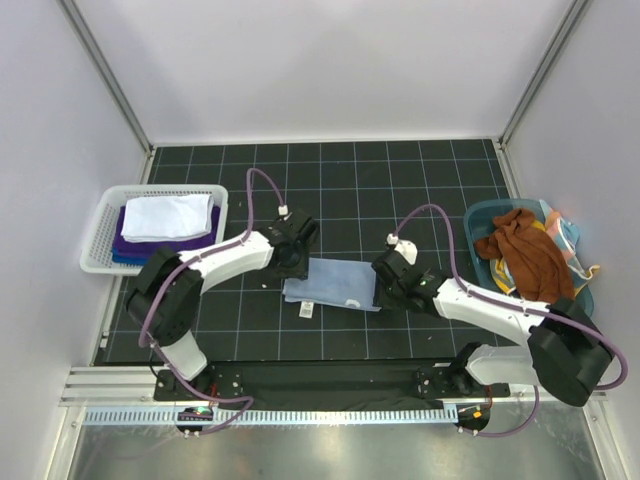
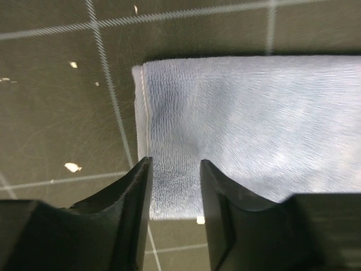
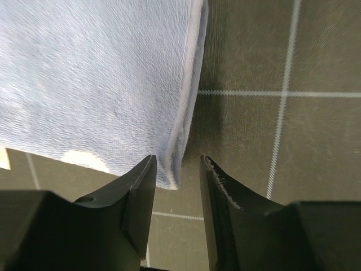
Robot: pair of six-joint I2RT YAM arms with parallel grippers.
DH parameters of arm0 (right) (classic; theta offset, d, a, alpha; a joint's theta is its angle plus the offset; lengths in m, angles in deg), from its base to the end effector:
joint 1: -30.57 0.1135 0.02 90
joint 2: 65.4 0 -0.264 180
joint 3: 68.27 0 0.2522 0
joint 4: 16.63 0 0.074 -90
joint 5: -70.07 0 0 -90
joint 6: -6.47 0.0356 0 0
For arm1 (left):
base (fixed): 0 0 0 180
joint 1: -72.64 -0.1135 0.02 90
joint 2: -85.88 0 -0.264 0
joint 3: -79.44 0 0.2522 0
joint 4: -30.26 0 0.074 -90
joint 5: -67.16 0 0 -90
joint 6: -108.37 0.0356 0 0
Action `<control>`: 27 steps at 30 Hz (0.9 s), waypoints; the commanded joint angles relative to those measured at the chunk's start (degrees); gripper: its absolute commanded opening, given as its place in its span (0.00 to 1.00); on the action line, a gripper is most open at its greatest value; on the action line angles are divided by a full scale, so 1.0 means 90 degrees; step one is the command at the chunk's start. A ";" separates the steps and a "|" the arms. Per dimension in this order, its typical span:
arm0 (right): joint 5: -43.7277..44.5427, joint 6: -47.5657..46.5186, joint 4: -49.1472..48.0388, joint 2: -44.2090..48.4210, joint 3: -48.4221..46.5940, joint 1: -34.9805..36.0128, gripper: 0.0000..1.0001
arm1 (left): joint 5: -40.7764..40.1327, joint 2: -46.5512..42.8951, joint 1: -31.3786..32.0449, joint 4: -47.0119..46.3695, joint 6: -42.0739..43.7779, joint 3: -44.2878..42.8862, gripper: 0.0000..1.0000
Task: Fold and stack the towels
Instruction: Neatly place the folded towel into the bin
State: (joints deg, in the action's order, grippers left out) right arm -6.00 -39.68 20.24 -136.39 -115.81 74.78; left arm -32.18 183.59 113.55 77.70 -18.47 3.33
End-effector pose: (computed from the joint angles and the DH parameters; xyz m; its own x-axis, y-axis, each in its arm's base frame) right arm 0.1630 0.1467 0.1684 -0.8588 0.1027 -0.5020 0.0050 0.9813 0.1922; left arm 0.2524 -0.2111 0.1804 -0.9259 0.0195 -0.3772 0.0589 0.9939 -0.0932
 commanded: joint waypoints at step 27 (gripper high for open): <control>-0.0338 -0.1055 0.0010 -0.2025 -0.1872 0.0039 0.38 | 0.2171 -0.0701 -0.1459 -0.0635 0.0265 0.0726 0.72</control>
State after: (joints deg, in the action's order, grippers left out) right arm -9.78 -47.76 22.34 -154.50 -133.47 74.86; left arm -16.40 176.53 100.74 75.29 -16.90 8.99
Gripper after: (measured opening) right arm 0.380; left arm 0.713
